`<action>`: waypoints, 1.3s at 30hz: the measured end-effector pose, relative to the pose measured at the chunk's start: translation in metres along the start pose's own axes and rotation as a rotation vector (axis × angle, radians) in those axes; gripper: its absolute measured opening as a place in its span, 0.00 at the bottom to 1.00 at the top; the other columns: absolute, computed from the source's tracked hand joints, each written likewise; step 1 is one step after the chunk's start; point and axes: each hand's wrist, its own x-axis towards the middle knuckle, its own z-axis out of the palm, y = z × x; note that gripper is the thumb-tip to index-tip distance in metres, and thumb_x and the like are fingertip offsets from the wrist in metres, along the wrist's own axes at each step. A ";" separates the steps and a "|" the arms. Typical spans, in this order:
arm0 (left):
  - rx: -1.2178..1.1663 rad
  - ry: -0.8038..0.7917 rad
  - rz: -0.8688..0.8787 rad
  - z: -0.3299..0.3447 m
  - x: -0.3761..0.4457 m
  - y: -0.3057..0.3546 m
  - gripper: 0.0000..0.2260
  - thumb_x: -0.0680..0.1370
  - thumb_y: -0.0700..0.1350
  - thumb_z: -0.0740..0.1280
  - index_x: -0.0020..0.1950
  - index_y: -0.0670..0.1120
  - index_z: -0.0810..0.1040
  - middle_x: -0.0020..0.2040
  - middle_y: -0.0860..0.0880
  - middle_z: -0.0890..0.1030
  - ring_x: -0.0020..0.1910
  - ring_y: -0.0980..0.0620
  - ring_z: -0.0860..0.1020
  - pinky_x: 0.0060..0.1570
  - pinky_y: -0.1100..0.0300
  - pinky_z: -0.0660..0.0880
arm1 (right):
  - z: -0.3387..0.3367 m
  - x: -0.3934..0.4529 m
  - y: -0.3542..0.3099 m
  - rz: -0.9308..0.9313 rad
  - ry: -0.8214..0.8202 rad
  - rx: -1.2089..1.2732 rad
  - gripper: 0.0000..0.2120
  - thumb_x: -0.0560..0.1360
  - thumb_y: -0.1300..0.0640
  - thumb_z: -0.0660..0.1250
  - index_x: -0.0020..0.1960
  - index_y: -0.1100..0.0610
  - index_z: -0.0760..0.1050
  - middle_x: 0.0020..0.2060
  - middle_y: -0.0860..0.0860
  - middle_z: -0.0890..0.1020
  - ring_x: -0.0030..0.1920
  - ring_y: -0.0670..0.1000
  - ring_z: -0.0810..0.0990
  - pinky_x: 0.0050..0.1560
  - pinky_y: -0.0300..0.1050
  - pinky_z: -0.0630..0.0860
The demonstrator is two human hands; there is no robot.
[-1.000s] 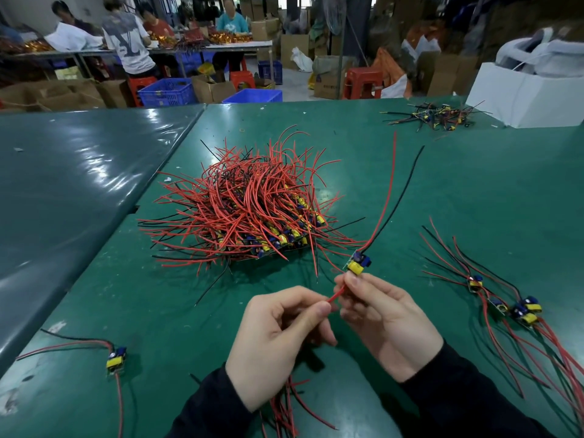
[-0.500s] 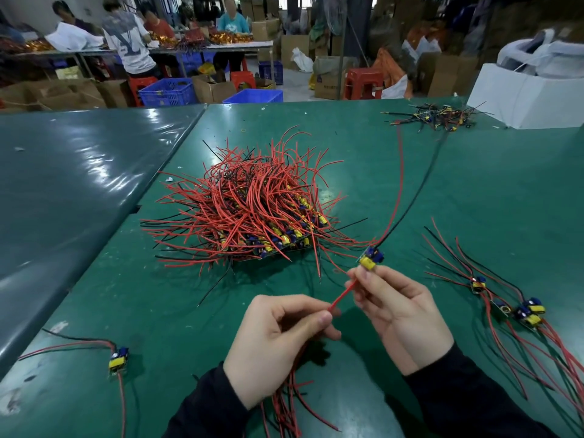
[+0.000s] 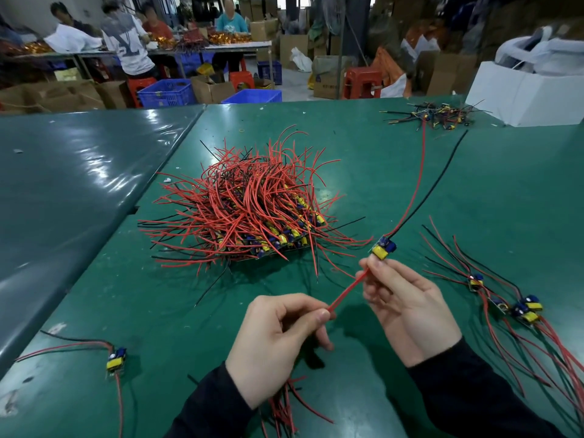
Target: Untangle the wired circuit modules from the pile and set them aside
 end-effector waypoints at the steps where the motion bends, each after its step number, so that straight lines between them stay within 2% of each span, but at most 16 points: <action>1: 0.010 0.020 -0.011 0.002 0.001 -0.002 0.08 0.76 0.38 0.68 0.37 0.44 0.80 0.28 0.48 0.81 0.26 0.49 0.80 0.29 0.64 0.72 | 0.000 -0.001 0.000 0.008 0.014 -0.001 0.04 0.61 0.60 0.69 0.30 0.57 0.83 0.30 0.52 0.83 0.27 0.43 0.77 0.29 0.31 0.72; 4: 0.029 0.116 -0.072 0.002 0.003 -0.005 0.10 0.75 0.35 0.68 0.34 0.43 0.79 0.24 0.48 0.77 0.20 0.50 0.76 0.23 0.65 0.69 | 0.005 -0.008 0.007 0.015 -0.044 -0.056 0.04 0.58 0.57 0.72 0.31 0.58 0.83 0.30 0.53 0.83 0.28 0.44 0.78 0.29 0.32 0.73; 7: -0.053 0.149 -0.122 -0.003 0.004 -0.005 0.11 0.74 0.37 0.70 0.31 0.43 0.78 0.23 0.46 0.76 0.19 0.50 0.74 0.22 0.64 0.69 | 0.008 -0.009 0.007 -0.005 -0.072 -0.061 0.04 0.59 0.57 0.72 0.31 0.58 0.83 0.30 0.52 0.83 0.28 0.44 0.76 0.30 0.31 0.73; 12: -0.381 -0.061 -0.184 -0.007 0.003 0.000 0.08 0.68 0.46 0.70 0.32 0.43 0.81 0.23 0.47 0.73 0.22 0.54 0.71 0.34 0.57 0.78 | 0.004 0.000 -0.004 0.003 -0.001 0.042 0.05 0.61 0.60 0.69 0.30 0.56 0.83 0.30 0.51 0.83 0.26 0.43 0.76 0.29 0.32 0.73; 15: -0.539 -0.198 -0.270 -0.013 0.003 0.002 0.06 0.70 0.41 0.73 0.35 0.41 0.83 0.25 0.48 0.73 0.25 0.53 0.72 0.37 0.58 0.78 | 0.002 0.000 -0.005 0.037 -0.031 -0.034 0.05 0.63 0.57 0.69 0.33 0.56 0.84 0.31 0.53 0.83 0.27 0.45 0.78 0.28 0.33 0.74; 17: -0.580 -0.266 -0.305 -0.016 0.002 0.002 0.06 0.71 0.40 0.71 0.36 0.40 0.83 0.25 0.47 0.73 0.25 0.53 0.73 0.37 0.57 0.78 | 0.002 -0.001 -0.005 0.058 -0.047 -0.090 0.06 0.64 0.55 0.68 0.34 0.54 0.84 0.31 0.55 0.84 0.28 0.47 0.81 0.28 0.34 0.75; 21: -0.415 -0.256 -0.191 -0.011 0.001 0.002 0.08 0.75 0.43 0.69 0.37 0.44 0.82 0.24 0.48 0.74 0.23 0.51 0.75 0.36 0.57 0.78 | 0.003 -0.001 -0.007 0.052 -0.022 -0.131 0.06 0.63 0.54 0.69 0.32 0.54 0.83 0.29 0.56 0.83 0.28 0.50 0.82 0.26 0.36 0.76; 24: -0.121 -0.115 -0.031 -0.004 0.000 0.000 0.09 0.75 0.46 0.65 0.36 0.49 0.79 0.22 0.52 0.74 0.23 0.48 0.75 0.34 0.58 0.74 | 0.002 -0.001 -0.008 -0.010 0.018 -0.158 0.06 0.63 0.56 0.69 0.31 0.56 0.82 0.27 0.57 0.82 0.25 0.50 0.81 0.23 0.35 0.74; 26: 0.078 -0.039 0.059 -0.002 -0.001 -0.002 0.09 0.75 0.47 0.64 0.35 0.49 0.76 0.21 0.54 0.73 0.23 0.47 0.76 0.31 0.60 0.72 | 0.002 -0.003 -0.008 -0.040 0.018 -0.176 0.06 0.63 0.56 0.69 0.31 0.58 0.81 0.27 0.57 0.82 0.25 0.50 0.81 0.23 0.34 0.73; 31: 0.326 0.079 0.196 -0.002 0.000 -0.001 0.10 0.74 0.47 0.67 0.32 0.50 0.73 0.22 0.51 0.75 0.21 0.55 0.74 0.27 0.60 0.71 | 0.003 -0.006 -0.005 -0.088 -0.028 -0.195 0.06 0.62 0.54 0.70 0.31 0.56 0.82 0.30 0.58 0.83 0.27 0.51 0.82 0.24 0.33 0.72; 34: 0.248 0.044 0.167 -0.004 0.002 0.001 0.10 0.74 0.47 0.66 0.33 0.50 0.75 0.23 0.52 0.74 0.23 0.59 0.69 0.29 0.66 0.67 | 0.003 -0.003 -0.007 -0.085 0.008 -0.146 0.05 0.63 0.56 0.69 0.31 0.56 0.82 0.30 0.58 0.83 0.27 0.51 0.82 0.24 0.33 0.73; 37: 0.091 -0.070 0.074 -0.009 0.001 0.003 0.08 0.74 0.45 0.66 0.36 0.47 0.79 0.25 0.53 0.77 0.26 0.57 0.70 0.31 0.63 0.68 | 0.001 0.001 -0.010 -0.083 0.056 -0.111 0.06 0.63 0.57 0.68 0.30 0.57 0.82 0.29 0.57 0.83 0.26 0.49 0.82 0.24 0.32 0.73; 39: 0.100 -0.088 0.045 -0.010 0.000 0.002 0.08 0.75 0.43 0.67 0.36 0.46 0.79 0.26 0.51 0.78 0.26 0.56 0.71 0.30 0.62 0.67 | 0.000 0.000 -0.009 -0.079 0.071 -0.110 0.06 0.63 0.57 0.68 0.30 0.57 0.82 0.28 0.57 0.83 0.26 0.49 0.82 0.24 0.32 0.73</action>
